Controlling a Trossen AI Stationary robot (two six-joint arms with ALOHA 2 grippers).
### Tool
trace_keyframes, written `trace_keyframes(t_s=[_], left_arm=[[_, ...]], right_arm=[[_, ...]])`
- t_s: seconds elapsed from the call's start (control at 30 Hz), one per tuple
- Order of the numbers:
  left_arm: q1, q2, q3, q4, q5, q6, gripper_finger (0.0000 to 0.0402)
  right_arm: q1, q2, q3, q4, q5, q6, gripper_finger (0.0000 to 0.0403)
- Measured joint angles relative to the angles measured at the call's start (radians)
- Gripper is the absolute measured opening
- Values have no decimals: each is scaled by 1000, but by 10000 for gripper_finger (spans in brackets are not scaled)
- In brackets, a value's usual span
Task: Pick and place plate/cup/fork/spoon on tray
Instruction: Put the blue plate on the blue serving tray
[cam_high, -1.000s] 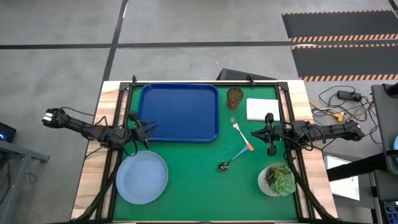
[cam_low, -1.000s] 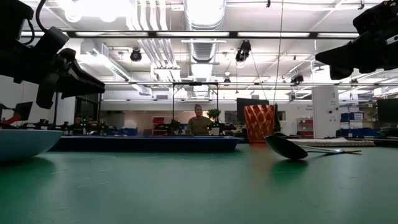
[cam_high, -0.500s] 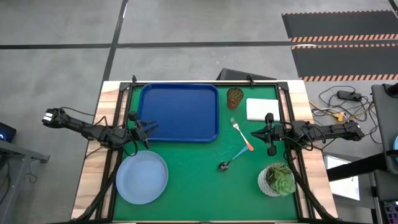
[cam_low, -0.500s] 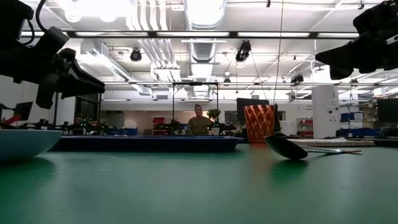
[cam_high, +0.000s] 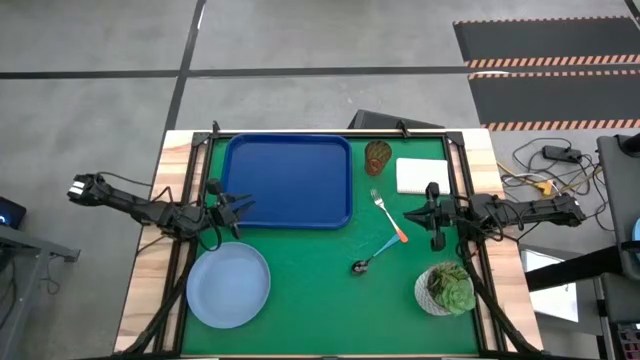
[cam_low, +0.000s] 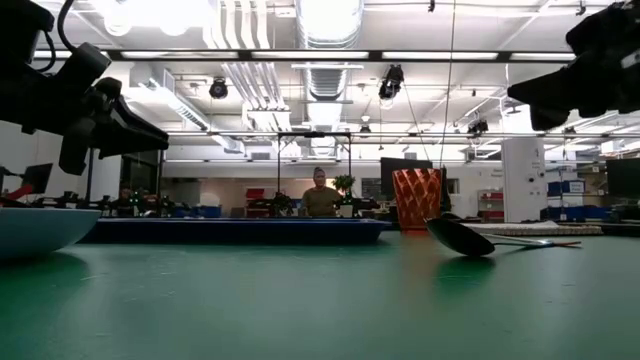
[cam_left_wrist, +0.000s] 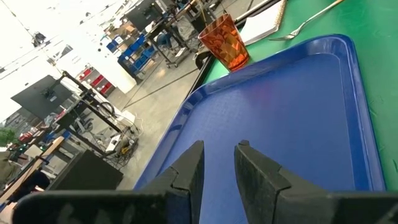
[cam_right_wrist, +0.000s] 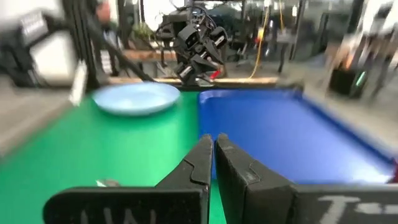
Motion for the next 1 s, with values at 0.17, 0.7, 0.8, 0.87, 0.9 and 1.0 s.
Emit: trace_keyframes(t_s=[0.17, 0.7, 0.8, 0.87, 0.9, 1.0], left_arm=[[0, 0, 0, 17, -12, 0, 70], [0, 1, 0, 113, -34, 26, 70], [0, 0, 0, 115, -33, 25, 70], [0, 1, 0, 130, -18, -9, 70], [0, 1, 0, 137, 5, -60, 70], [0, 4, 0, 248, 91, -257, 70]], right_arm=[[0, 0, 0, 2, 9, 317, 9], [0, 0, 0, 484, 52, 191, 9], [0, -4, 0, 566, 60, 177, 9], [0, -4, 0, 580, 60, 206, 9], [0, -4, 0, 583, 61, 219, 9], [0, -2, 0, 604, 58, 226, 9]])
